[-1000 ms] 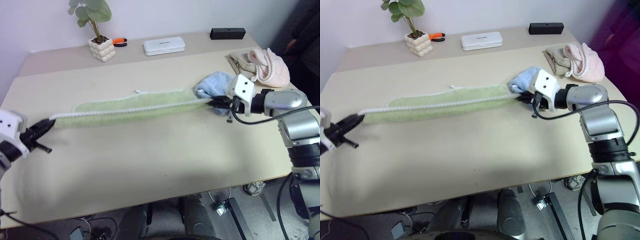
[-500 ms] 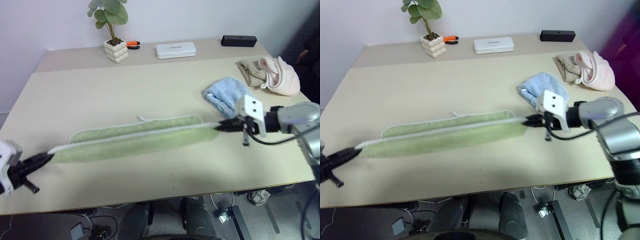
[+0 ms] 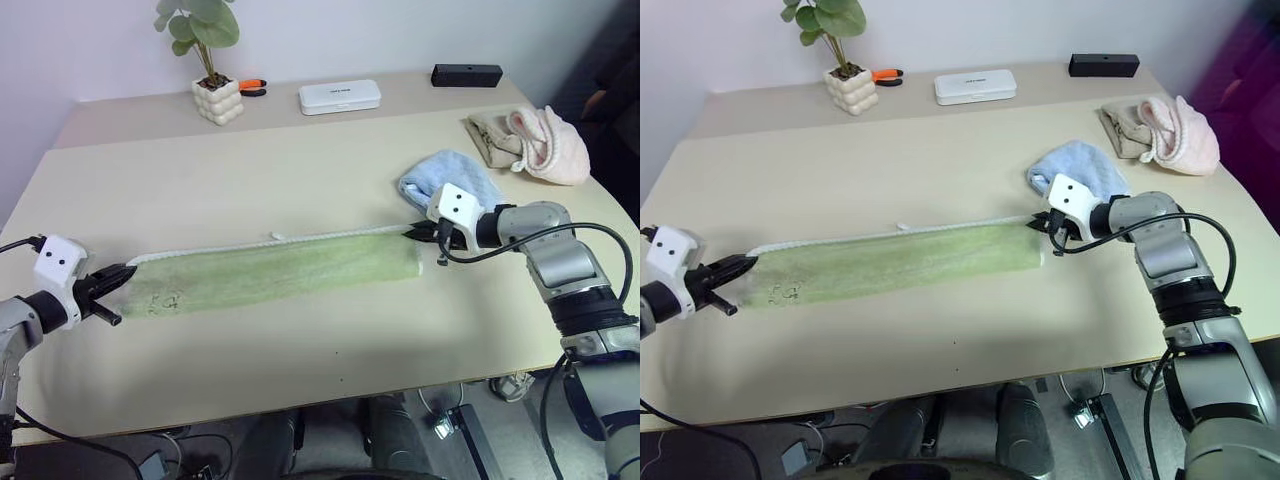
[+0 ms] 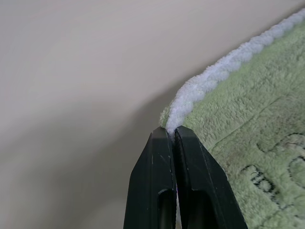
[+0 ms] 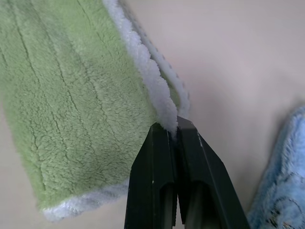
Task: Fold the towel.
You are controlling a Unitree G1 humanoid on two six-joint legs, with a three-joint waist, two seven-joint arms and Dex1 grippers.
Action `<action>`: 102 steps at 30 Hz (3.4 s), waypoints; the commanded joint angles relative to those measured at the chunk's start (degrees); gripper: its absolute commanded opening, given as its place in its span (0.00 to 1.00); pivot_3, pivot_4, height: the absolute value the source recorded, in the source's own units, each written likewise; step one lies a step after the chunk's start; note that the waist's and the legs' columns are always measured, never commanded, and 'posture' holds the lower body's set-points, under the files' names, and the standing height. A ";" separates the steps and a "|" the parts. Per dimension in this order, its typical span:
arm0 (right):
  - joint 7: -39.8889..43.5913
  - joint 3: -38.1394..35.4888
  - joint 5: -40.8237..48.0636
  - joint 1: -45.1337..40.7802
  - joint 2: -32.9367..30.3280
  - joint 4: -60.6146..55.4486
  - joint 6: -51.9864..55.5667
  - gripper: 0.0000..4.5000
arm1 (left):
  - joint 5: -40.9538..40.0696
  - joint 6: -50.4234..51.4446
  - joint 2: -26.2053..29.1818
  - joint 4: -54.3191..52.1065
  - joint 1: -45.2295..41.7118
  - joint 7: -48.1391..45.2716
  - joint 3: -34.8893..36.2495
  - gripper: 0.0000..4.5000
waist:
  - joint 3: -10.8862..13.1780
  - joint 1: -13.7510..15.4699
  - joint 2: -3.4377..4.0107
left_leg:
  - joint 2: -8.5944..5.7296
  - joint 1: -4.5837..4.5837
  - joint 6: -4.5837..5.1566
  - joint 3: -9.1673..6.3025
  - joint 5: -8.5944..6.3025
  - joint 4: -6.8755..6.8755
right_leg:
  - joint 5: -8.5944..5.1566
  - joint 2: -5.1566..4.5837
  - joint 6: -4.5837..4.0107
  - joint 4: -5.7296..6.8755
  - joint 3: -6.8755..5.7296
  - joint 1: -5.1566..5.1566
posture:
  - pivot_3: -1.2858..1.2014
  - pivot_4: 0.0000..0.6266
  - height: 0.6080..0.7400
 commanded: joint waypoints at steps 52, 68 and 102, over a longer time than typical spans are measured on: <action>-56.73 -44.60 32.45 17.90 39.78 -36.74 68.47 0.25 | -8.75 6.82 -11.58 -43.42 3.99 5.36 -20.88 0.76 | -0.60 1.10 -0.21 | 0.23 0.99 0.42 0.26 -0.29 0.00 | 0.03 0.26 -0.11 -0.10 0.26 0.91 | 0.52 0.24 1.00; -40.65 -30.43 32.94 22.69 7.79 -52.51 57.04 0.02 | -6.27 3.42 -12.88 -38.68 2.83 4.70 -22.93 0.76 | -0.38 0.38 0.28 | 0.27 0.57 0.49 0.31 -0.33 -0.05 | -0.02 0.26 -0.03 -0.16 0.21 0.58 | 0.52 0.24 1.00; -24.17 -6.70 21.61 14.07 9.03 -42.00 33.94 0.79 | -3.84 2.57 -15.38 -40.07 7.53 10.06 -22.70 0.76 | -0.34 1.47 0.10 | 0.18 0.13 0.51 0.18 -0.35 0.09 | -0.04 0.18 0.01 -0.27 0.12 0.28 | 0.52 0.24 1.00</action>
